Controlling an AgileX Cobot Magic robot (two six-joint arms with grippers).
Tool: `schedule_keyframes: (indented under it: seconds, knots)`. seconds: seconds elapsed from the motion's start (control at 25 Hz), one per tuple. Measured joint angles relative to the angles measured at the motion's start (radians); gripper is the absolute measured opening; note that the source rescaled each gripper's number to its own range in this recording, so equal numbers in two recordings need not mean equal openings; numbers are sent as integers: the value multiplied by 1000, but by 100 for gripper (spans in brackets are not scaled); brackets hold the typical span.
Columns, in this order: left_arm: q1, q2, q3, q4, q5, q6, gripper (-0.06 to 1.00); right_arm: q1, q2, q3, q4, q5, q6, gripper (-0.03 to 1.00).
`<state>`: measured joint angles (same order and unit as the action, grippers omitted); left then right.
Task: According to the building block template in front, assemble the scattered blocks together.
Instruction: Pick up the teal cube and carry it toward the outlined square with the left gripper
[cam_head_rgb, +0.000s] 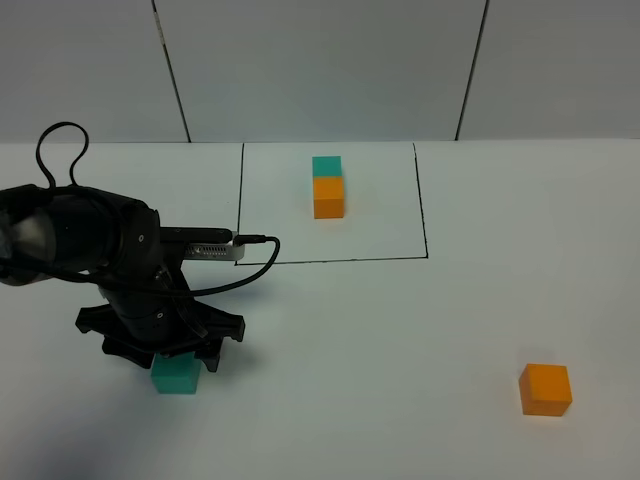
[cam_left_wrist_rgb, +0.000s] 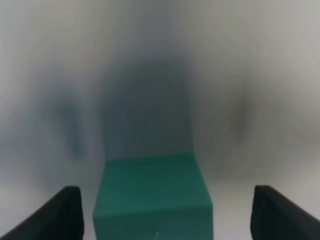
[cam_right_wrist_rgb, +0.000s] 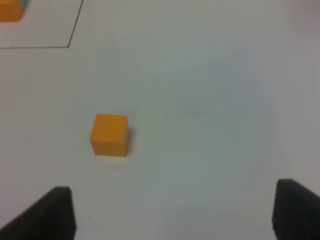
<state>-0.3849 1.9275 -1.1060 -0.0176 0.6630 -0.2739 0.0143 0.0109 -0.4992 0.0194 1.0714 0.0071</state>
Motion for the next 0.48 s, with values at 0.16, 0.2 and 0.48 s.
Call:
schedule_keyframes:
  seconds: [0.16, 0.2, 0.48]
  knots:
    - [0, 25, 0, -1, 0, 0, 55, 0, 0, 0, 0, 0, 0, 64]
    - [0, 37, 0, -1, 0, 0, 55, 0, 0, 0, 0, 0, 0, 64]
    - [0, 41, 0, 0, -19, 0, 14, 0, 0, 0, 1, 0, 0, 64]
